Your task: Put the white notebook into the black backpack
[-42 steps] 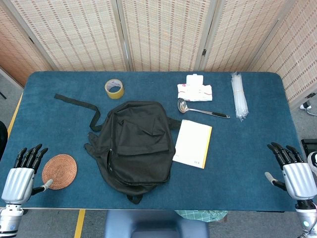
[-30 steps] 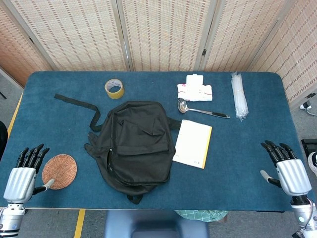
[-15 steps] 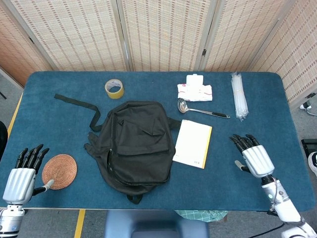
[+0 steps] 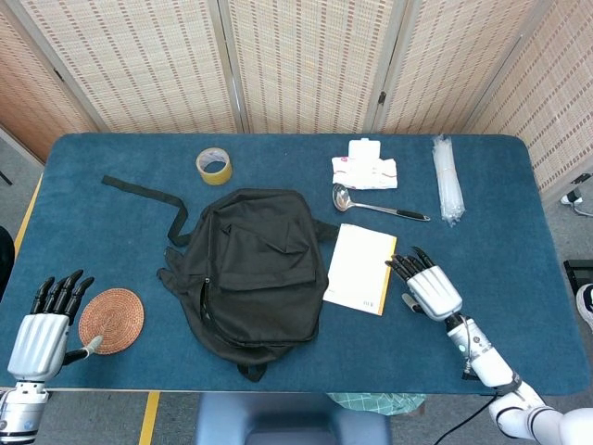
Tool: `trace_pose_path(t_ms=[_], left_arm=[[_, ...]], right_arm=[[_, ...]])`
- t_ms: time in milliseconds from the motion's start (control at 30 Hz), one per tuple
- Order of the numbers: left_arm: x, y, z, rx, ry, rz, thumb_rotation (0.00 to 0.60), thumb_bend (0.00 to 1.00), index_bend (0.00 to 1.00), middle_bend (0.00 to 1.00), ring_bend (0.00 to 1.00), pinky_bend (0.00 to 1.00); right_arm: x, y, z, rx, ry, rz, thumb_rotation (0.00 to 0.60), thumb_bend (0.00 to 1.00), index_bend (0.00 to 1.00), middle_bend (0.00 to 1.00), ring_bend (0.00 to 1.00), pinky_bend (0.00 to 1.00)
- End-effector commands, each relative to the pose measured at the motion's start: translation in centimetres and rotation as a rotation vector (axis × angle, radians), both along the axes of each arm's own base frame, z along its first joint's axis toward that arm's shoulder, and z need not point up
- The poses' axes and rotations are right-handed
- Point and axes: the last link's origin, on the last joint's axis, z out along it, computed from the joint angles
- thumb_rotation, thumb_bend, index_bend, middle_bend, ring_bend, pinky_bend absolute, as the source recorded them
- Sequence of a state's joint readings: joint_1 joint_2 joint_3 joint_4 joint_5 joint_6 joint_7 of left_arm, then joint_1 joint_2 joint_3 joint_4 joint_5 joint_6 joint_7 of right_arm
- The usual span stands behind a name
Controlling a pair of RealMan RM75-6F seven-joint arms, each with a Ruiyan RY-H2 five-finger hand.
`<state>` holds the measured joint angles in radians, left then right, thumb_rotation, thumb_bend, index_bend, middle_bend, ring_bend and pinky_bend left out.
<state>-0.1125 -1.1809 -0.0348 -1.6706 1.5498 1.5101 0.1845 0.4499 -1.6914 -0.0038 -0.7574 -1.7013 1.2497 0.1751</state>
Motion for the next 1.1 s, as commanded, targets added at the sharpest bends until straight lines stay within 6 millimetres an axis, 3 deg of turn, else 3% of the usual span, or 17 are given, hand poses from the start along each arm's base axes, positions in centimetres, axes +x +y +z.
trace_pose_path(t_ms=[33,600,1100], left_arm=[[0.0,0.0,0.0,0.000,0.001,0.000,0.600,0.21,0.15,0.09,0.12,0.00],[-0.1,0.1,-0.2,-0.002,0.000,0.004,0.600,0.21,0.15,0.09,0.12,0.00],[-0.2,0.0,-0.1,-0.001,-0.003,0.006,0.600,0.21,0.15,0.09,0.12,0.00]], right_arm=[[0.2,-0.3,-1.1,0.020,-0.003,0.009,0.600,0.38,0.17,0.18,0.21,0.09],[1.0,-1.3,-3.4,0.055,0.005,0.039,0.600,0.38,0.17,0.18,0.21,0.09],[1.9,-1.9,-4.2,0.067,0.008,0.066,0.600,0.38,0.17,0.21,0.23,0.10]])
